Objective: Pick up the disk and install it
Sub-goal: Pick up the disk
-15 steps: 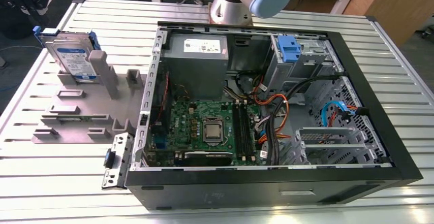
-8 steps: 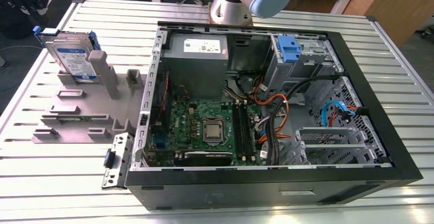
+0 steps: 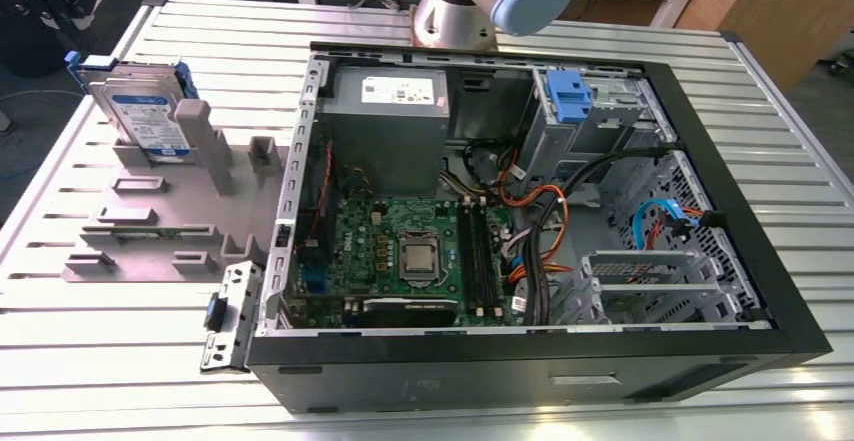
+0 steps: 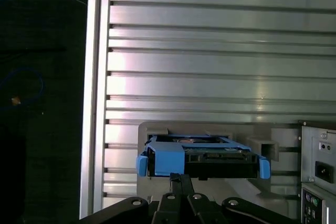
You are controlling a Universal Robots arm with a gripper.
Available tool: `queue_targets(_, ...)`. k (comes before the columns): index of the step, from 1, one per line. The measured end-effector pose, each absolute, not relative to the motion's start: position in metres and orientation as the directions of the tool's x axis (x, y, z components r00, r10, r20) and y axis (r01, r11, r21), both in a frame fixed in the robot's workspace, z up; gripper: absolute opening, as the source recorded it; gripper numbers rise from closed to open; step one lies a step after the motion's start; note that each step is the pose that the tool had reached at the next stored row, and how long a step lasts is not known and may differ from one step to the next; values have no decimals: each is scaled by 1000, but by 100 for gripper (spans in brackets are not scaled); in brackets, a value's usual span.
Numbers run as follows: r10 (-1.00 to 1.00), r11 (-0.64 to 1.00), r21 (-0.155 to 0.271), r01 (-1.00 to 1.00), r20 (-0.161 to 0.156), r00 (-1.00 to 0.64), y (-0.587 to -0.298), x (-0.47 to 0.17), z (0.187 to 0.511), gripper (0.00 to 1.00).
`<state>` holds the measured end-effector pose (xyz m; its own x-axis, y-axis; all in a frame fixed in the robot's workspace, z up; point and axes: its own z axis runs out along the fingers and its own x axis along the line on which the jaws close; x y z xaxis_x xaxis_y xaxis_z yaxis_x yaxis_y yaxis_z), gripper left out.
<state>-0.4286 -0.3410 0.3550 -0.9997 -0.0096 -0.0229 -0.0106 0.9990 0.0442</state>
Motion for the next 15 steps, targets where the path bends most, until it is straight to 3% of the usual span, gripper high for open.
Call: queue_targets(15, -40, 998, 44, -41, -23, -999, -341, -429, 355, 11)
